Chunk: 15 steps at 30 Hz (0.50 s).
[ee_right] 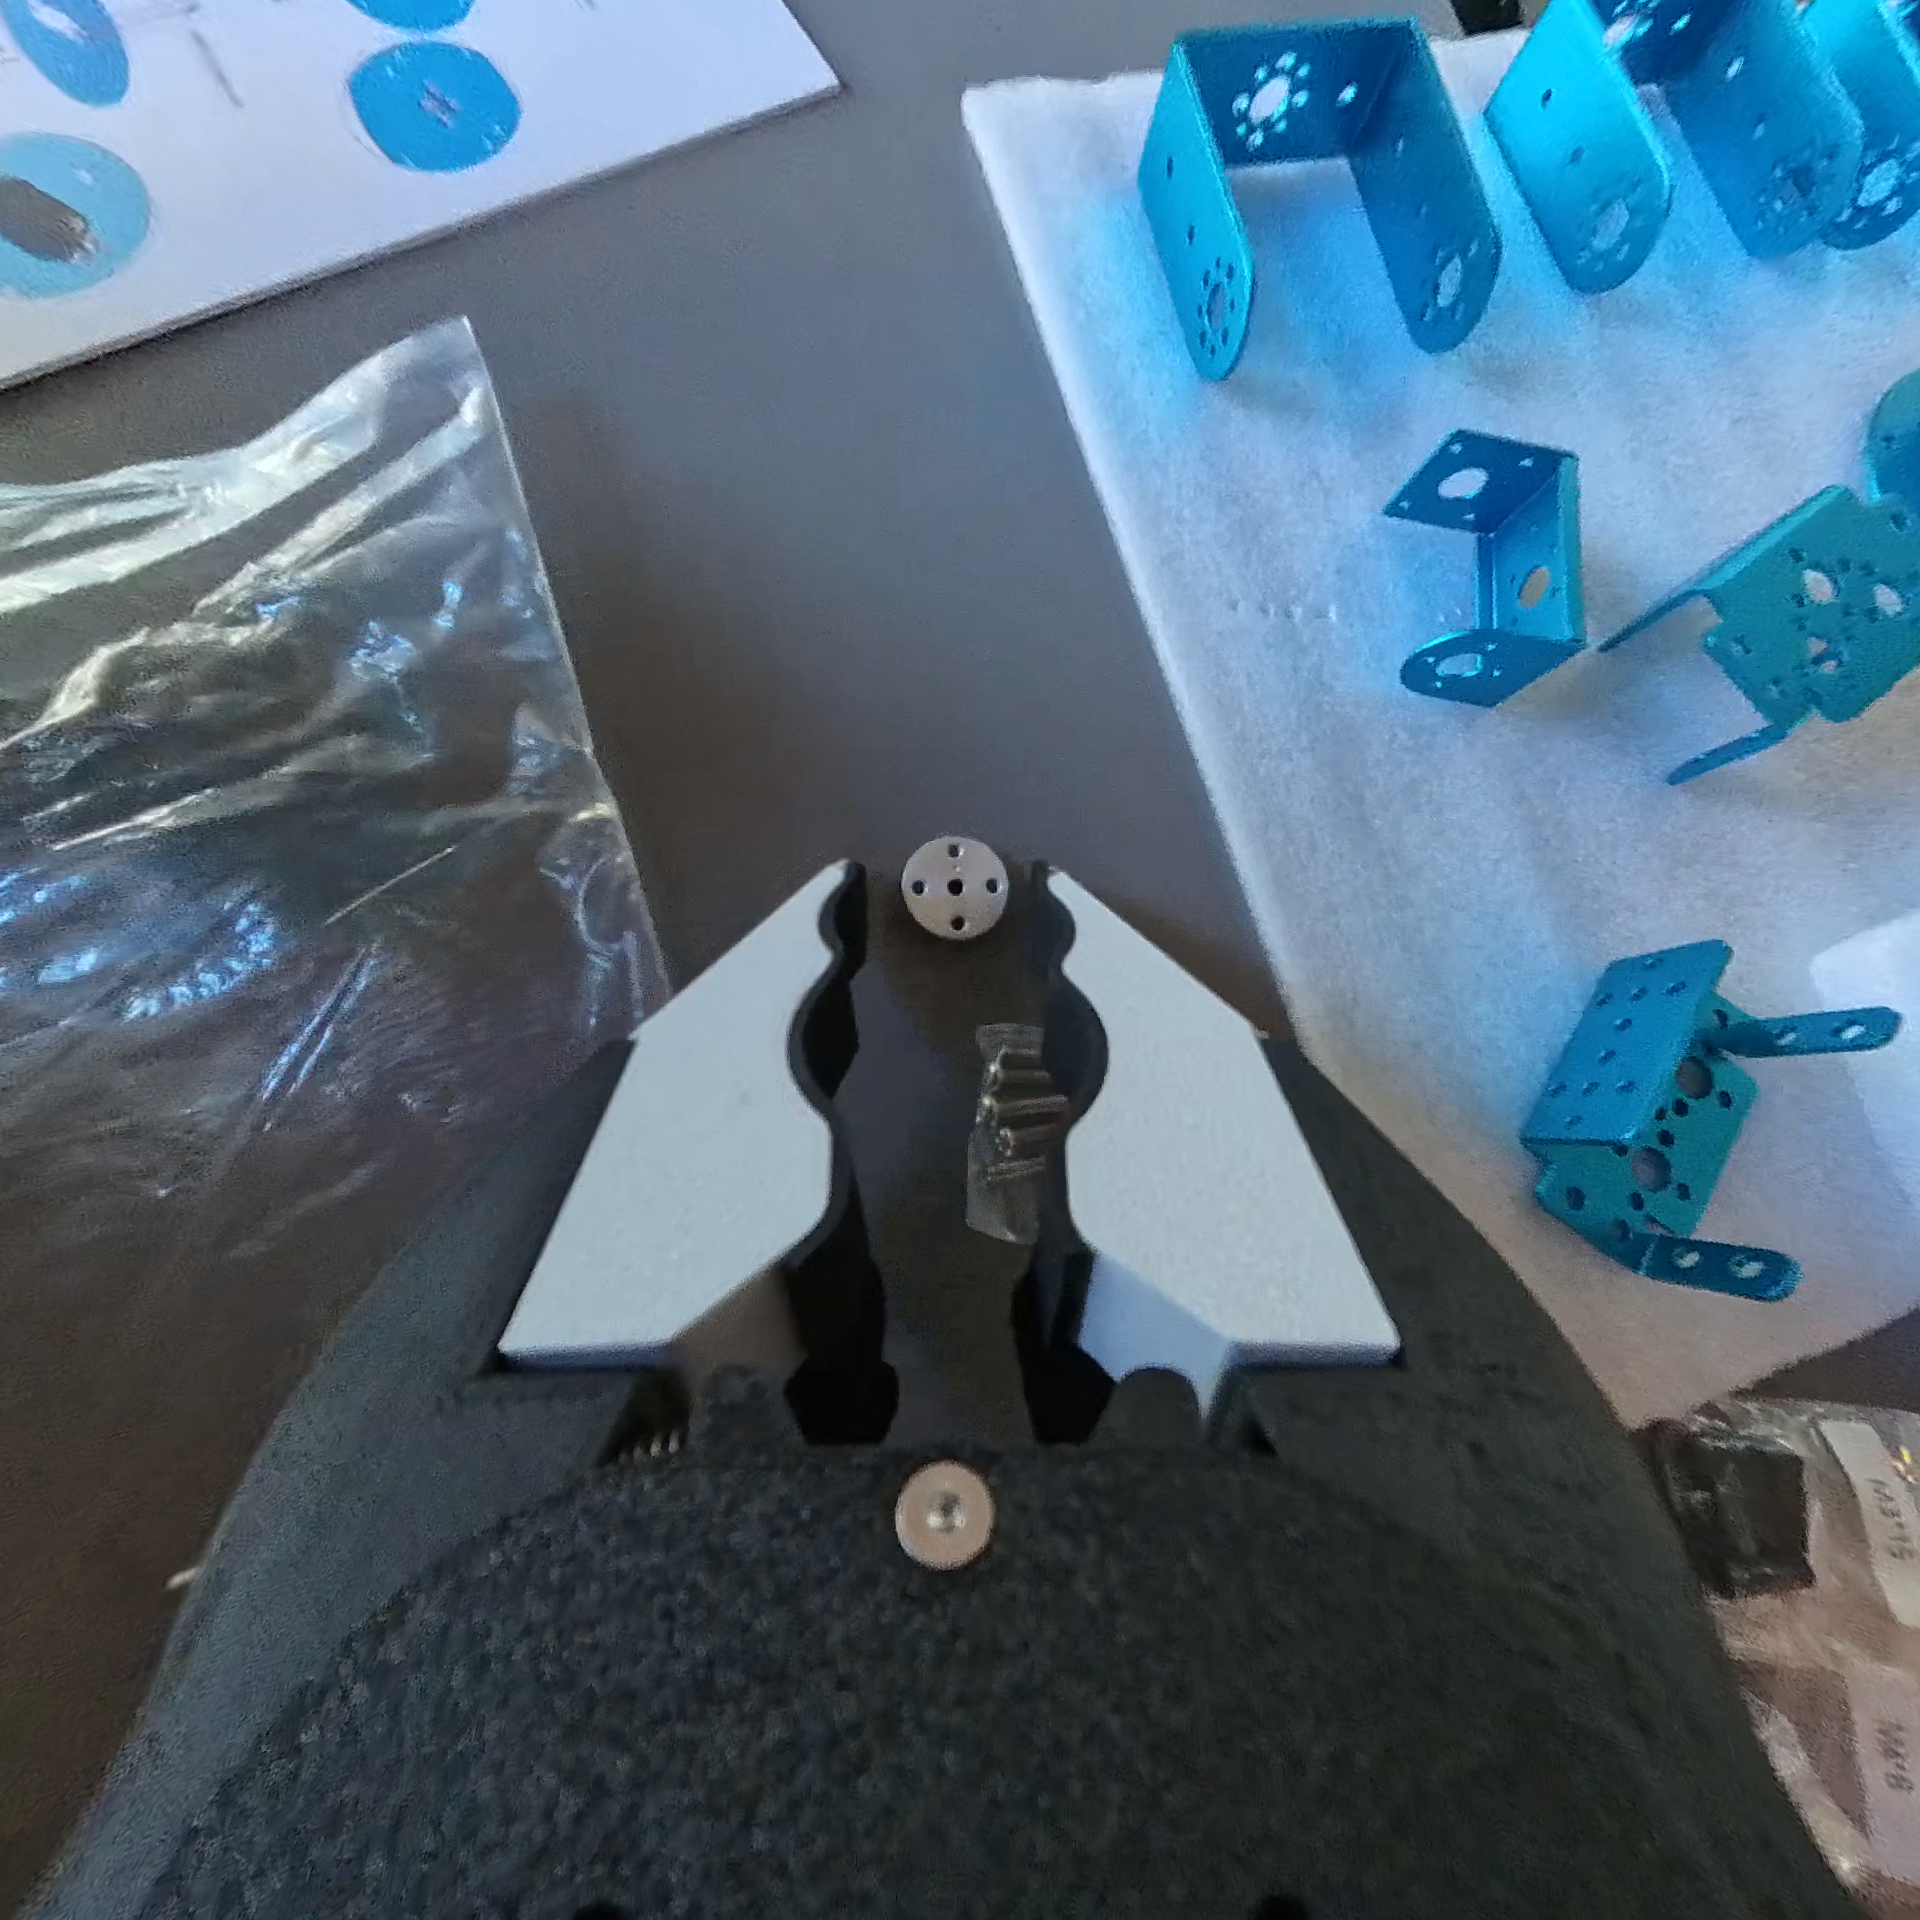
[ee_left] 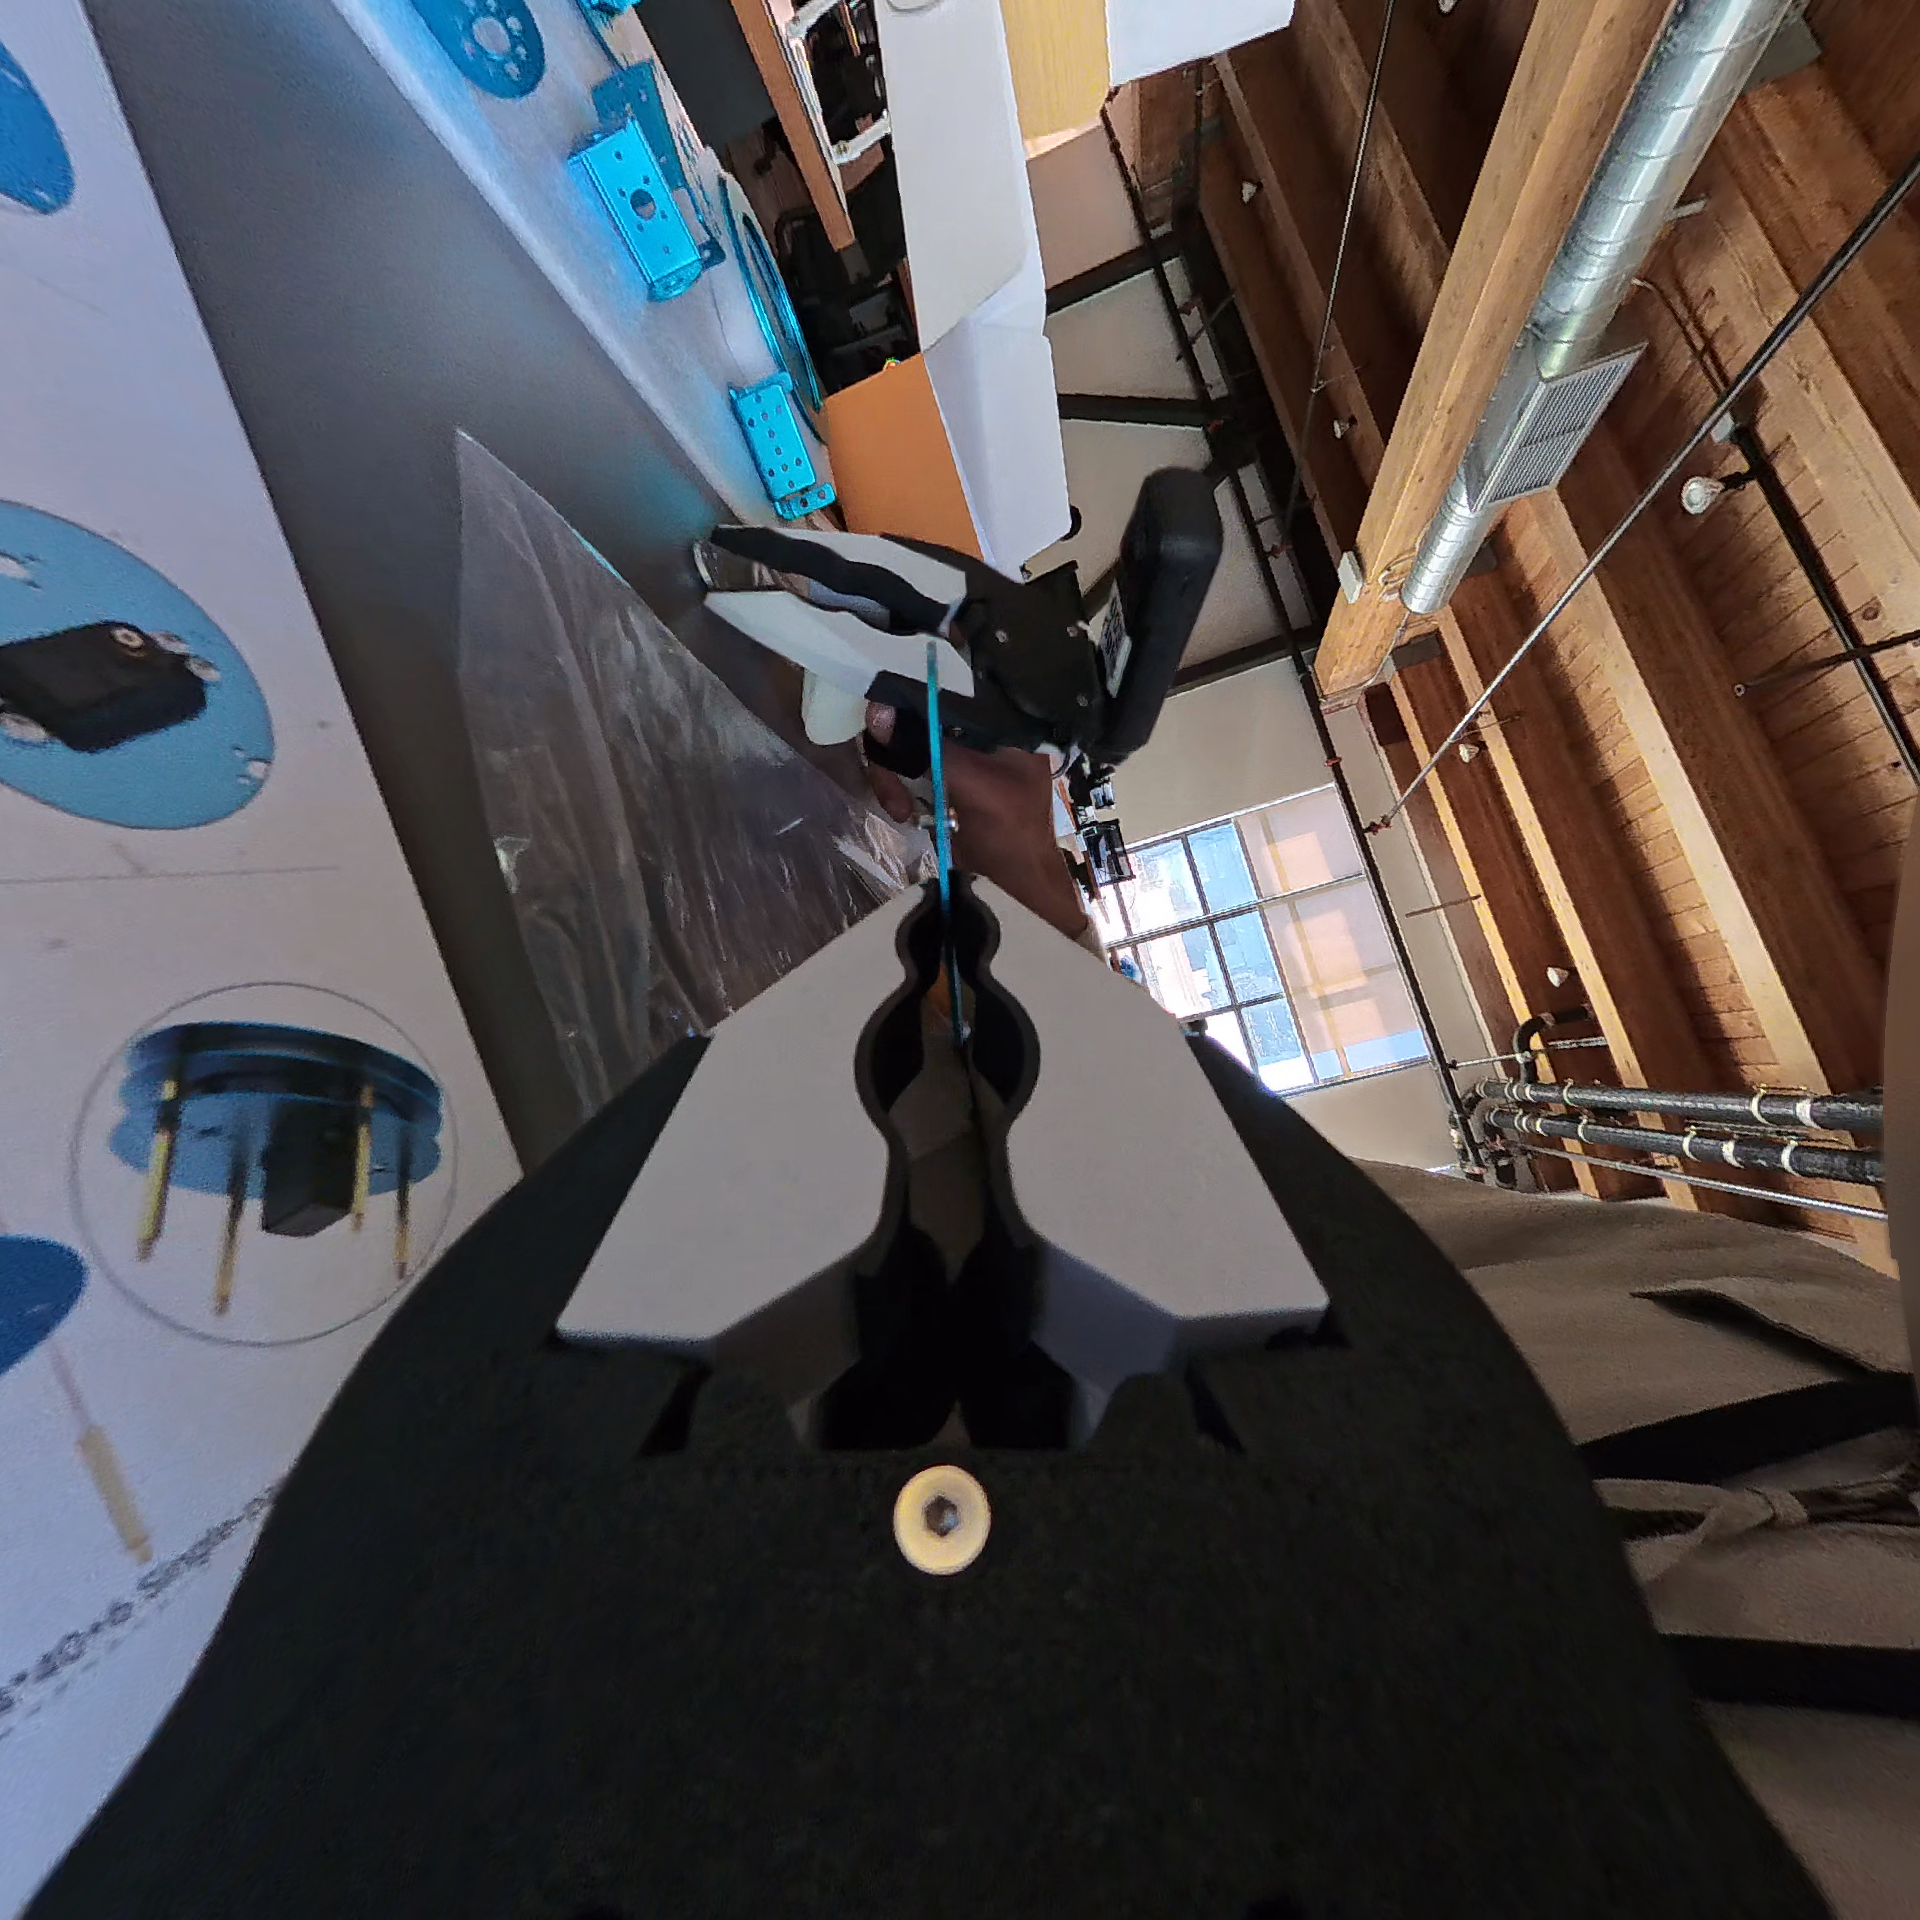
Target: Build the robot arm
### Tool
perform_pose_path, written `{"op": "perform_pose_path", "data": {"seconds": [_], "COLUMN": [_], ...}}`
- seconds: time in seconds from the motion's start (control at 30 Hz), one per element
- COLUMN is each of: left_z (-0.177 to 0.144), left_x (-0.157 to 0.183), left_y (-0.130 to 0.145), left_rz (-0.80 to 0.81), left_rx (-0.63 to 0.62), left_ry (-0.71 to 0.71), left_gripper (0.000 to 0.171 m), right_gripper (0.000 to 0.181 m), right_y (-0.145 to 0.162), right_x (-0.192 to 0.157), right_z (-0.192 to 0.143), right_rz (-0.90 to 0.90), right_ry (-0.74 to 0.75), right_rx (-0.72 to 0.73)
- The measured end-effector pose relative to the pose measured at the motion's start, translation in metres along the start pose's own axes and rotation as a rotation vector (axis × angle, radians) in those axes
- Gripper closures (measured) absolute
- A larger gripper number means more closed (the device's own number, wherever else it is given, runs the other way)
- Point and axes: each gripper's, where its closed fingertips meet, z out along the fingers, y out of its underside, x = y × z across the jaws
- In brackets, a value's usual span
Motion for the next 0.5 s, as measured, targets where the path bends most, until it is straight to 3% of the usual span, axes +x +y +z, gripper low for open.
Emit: {"op": "perform_pose_path", "data": {"seconds": [0.4,0.5], "left_z": [-0.012,-0.020], "left_x": [-0.003,-0.004], "left_y": [-0.008,-0.009], "left_rz": [0.026,0.034], "left_rx": [0.029,0.053], "left_ry": [-0.025,-0.042], "left_gripper": [0.170,0.171], "right_gripper": [0.162,0.162], "right_y": [0.000,-0.014], "right_x": [0.000,0.000], "right_z": [0.000,-0.009], "right_rz": [-0.016,-0.022], "right_ry": [0.041,0.048], "right_rx": [0.008,0.075]}}
